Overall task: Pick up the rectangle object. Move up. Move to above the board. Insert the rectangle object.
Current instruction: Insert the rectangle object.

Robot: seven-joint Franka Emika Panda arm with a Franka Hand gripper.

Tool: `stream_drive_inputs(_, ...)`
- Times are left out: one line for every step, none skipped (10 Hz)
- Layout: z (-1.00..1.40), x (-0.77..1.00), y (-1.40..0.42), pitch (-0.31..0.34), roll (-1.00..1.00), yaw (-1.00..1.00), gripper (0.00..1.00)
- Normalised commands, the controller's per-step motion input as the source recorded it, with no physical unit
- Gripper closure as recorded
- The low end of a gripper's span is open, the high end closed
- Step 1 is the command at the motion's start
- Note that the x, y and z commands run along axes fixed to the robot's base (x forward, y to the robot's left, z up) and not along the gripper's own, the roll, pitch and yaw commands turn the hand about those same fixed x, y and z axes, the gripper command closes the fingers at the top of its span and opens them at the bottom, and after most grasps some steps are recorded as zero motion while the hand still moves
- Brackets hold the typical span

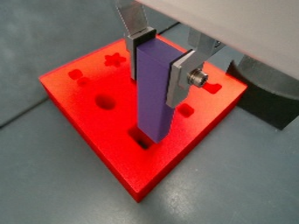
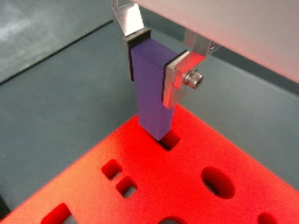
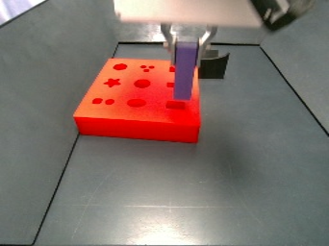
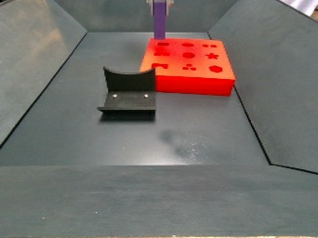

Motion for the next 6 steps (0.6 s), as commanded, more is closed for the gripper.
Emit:
stream_drive_inputs(-0.38,-0.02,-0.01,-0.08,0.2,0.0,1.0)
stream_drive_inputs(-0.29,-0.02,-0.03,-0.074,0.09,0.0,1.0)
stream_drive_inputs(-0.21,-0.06,-0.07,-0.076,0.03,0.0,1.0)
stream_drive_inputs(-0.18,-0.05,-0.12,-0.066,0.05,0.0,1.0)
stream_drive_inputs(-0.45,-0.11,-0.14,-0.083,0.07,0.0,1.0)
stream_drive_inputs(-0.73,-0.19,-0.09,-0.099,0.11,0.0,1.0)
